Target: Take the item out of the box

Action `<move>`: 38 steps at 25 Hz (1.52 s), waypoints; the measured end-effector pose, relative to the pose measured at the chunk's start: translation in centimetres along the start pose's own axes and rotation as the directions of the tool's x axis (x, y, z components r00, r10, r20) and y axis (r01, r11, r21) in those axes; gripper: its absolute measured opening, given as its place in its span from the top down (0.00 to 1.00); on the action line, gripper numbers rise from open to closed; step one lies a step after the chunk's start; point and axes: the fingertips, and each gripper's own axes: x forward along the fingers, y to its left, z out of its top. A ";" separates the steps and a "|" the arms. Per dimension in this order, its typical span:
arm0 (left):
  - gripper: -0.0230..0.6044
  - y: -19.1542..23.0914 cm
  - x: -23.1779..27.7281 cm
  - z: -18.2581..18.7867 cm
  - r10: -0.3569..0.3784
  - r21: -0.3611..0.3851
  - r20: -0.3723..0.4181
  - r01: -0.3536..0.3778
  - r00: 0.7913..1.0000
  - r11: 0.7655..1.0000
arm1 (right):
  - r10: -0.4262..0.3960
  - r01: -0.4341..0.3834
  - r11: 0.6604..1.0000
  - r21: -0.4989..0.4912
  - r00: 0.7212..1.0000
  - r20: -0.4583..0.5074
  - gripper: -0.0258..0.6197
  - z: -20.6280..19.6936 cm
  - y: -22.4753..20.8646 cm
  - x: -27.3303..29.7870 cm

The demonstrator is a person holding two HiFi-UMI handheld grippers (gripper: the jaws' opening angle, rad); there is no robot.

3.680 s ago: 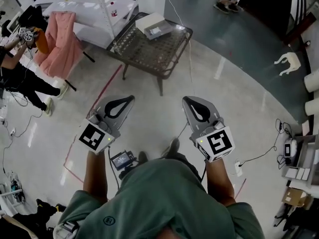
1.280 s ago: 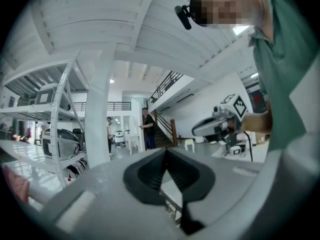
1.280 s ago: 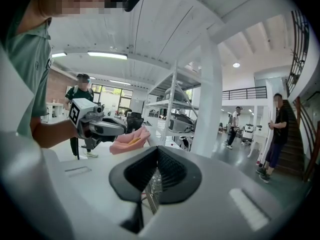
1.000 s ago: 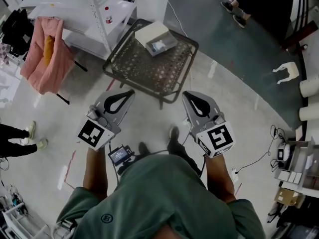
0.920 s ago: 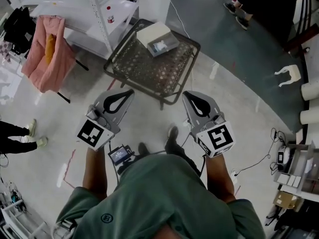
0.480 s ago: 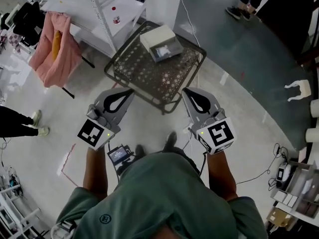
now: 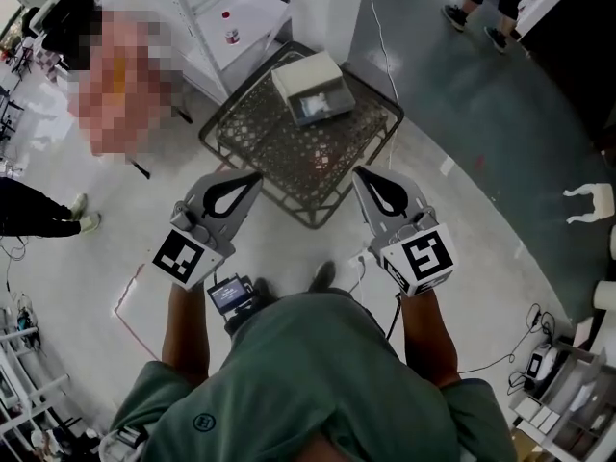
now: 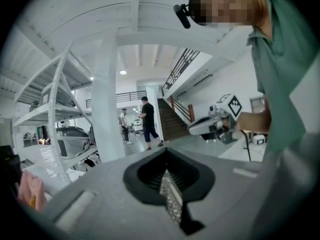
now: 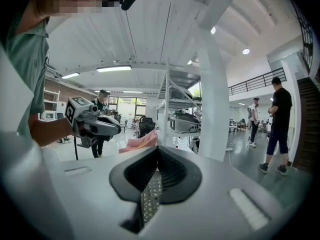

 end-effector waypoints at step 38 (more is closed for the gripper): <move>0.96 18.4 12.7 -2.0 -0.246 -0.013 0.088 0.248 0.965 0.969 | -0.240 0.245 0.969 0.030 0.964 -0.115 0.95 0.5 -12.1 13.8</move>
